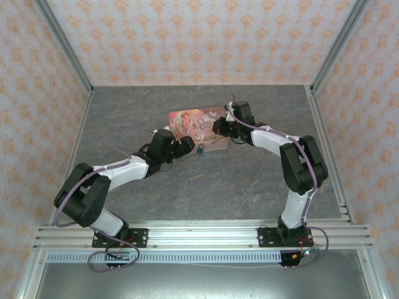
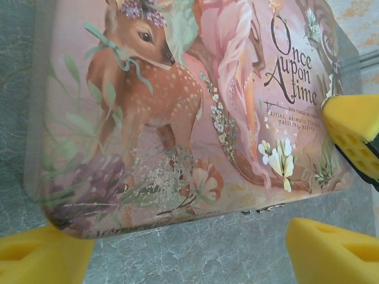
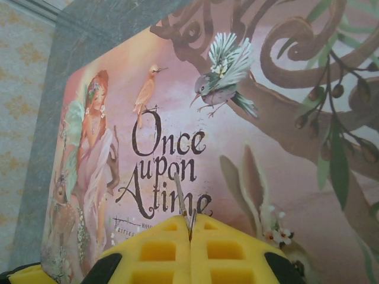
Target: Unlock the padlock with the key
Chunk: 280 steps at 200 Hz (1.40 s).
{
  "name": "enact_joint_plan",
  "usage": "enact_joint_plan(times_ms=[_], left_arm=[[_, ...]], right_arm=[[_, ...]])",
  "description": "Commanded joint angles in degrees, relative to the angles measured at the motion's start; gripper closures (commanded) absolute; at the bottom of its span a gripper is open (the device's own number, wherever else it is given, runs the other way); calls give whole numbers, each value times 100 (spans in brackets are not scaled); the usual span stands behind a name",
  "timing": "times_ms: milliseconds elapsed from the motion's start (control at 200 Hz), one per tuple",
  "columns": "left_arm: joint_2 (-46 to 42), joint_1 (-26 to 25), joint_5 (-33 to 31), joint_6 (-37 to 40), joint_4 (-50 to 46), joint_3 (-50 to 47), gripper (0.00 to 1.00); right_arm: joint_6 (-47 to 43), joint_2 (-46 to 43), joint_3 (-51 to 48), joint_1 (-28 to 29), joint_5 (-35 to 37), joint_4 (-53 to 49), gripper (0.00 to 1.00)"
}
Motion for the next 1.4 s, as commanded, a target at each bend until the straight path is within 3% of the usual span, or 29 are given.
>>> enact_joint_plan(times_ms=[0,295,701,1396], left_arm=[[40,23,66,259,285,-50,16],[72,-198,400,707,680,-345,16],[440,-589,291,1384,871,-382,17],[1127,-651,-558,2270,1388,-215,29]], right_arm=[[-91,142,4,6,57,-326,100],[225,-173,-727,31,-65,-214,100],[678,-578,-1435,426,24,163,100],[665,-531,-1426,521,196,106,100]])
